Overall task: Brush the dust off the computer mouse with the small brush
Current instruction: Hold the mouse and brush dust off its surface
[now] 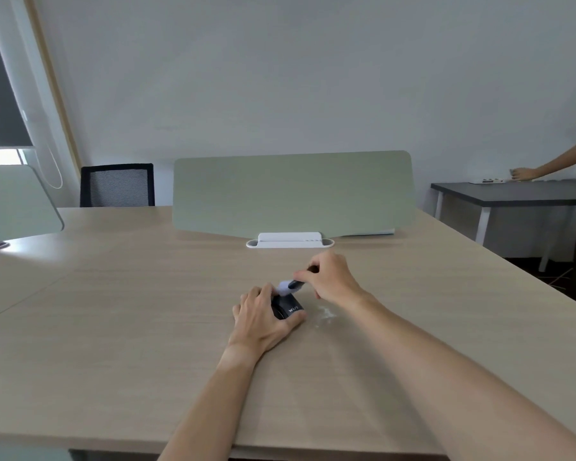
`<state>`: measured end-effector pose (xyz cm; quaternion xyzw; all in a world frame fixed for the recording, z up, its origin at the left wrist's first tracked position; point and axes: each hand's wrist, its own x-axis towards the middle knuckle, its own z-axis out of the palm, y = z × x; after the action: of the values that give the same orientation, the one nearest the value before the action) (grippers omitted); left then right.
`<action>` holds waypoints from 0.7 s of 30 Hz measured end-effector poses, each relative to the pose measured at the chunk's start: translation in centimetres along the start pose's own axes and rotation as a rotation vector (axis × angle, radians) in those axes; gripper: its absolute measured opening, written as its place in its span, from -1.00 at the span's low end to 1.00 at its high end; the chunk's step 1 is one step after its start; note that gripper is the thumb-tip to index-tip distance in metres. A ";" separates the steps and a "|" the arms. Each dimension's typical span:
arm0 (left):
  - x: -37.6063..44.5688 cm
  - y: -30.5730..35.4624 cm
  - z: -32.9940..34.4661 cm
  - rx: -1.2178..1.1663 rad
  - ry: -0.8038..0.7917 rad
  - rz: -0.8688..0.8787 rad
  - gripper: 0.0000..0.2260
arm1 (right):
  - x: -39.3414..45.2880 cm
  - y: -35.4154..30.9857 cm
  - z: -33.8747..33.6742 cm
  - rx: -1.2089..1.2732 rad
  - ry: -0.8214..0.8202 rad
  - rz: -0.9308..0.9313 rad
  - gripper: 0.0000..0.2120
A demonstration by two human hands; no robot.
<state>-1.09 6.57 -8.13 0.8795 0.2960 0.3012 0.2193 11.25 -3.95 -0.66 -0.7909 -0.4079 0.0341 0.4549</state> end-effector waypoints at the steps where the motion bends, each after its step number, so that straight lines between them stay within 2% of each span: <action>1: 0.0 0.0 0.0 -0.011 0.001 -0.003 -0.54 | 0.0 0.2 0.1 -0.021 -0.022 0.004 -0.52; 6: 0.2 0.0 -0.2 -0.044 -0.050 0.023 -0.39 | 0.6 0.2 -1.3 0.022 -0.150 0.104 -0.50; 10: 0.1 0.0 -0.2 -0.038 -0.042 0.057 -0.58 | 0.6 0.3 -1.1 0.148 -0.032 0.083 -0.61; 12: 0.2 -0.1 0.0 -0.016 -0.020 0.042 -0.57 | 0.3 0.3 -0.3 0.155 -0.007 0.067 -0.66; 14: 0.2 -0.2 0.2 -0.007 -0.007 0.033 -0.57 | -0.1 0.3 0.2 0.119 -0.050 0.071 -0.68; 17: 0.1 -0.3 0.2 -0.079 0.030 0.036 -0.68 | -0.1 -0.1 -0.1 0.031 -0.165 0.098 -0.70; 21: 0.1 -0.5 0.4 -0.097 0.016 0.031 -0.72 | 0.4 -0.5 -1.0 -0.011 -0.143 0.119 -0.72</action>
<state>-0.92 6.86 -8.67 0.8699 0.2693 0.3255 0.2546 11.61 -4.28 0.39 -0.8118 -0.3917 0.1153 0.4176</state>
